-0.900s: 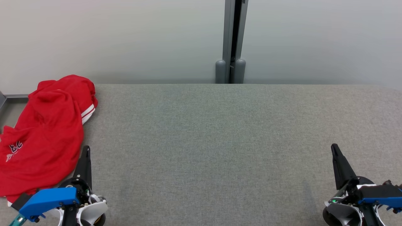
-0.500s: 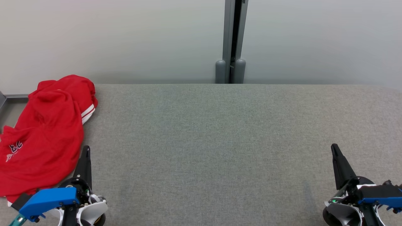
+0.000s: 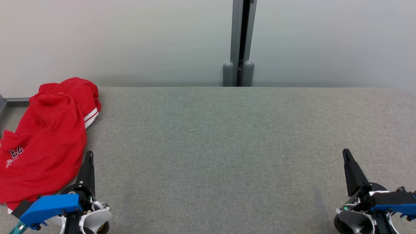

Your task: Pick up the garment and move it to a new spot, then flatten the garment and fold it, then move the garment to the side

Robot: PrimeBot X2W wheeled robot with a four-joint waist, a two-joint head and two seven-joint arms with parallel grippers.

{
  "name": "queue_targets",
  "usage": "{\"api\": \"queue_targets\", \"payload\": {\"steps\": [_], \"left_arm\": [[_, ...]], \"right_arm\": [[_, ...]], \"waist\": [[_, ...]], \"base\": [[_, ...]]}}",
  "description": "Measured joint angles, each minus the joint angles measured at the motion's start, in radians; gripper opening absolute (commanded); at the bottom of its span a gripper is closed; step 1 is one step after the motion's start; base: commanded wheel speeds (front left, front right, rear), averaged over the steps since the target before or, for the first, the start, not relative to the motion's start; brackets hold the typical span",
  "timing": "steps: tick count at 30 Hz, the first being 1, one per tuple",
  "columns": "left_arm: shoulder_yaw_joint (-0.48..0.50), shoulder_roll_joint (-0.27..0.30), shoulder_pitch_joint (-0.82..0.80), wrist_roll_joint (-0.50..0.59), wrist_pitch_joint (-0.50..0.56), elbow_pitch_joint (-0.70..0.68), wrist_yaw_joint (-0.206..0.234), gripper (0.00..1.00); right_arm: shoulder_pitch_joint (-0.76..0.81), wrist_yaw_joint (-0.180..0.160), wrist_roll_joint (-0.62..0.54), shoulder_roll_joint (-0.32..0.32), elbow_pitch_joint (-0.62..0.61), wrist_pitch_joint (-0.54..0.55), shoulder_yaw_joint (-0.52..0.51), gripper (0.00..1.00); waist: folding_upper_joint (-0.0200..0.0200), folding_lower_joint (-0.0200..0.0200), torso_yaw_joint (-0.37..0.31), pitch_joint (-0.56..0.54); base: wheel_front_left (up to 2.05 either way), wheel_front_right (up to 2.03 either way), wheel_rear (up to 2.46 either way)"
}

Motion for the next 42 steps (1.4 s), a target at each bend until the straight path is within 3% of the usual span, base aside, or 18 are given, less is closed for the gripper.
{"api": "queue_targets", "payload": {"steps": [42], "left_arm": [[0.0, 0.0, 0.0, 0.0, 0.0, 0.0, 0.0, 0.0]], "right_arm": [[0.0, 0.0, 0.0, 0.0, 0.0, 0.0, 0.0, 0.0]], "waist": [[0.0, 0.0, 0.0, 0.0]], "base": [[0.0, 0.0, 0.0]]}}
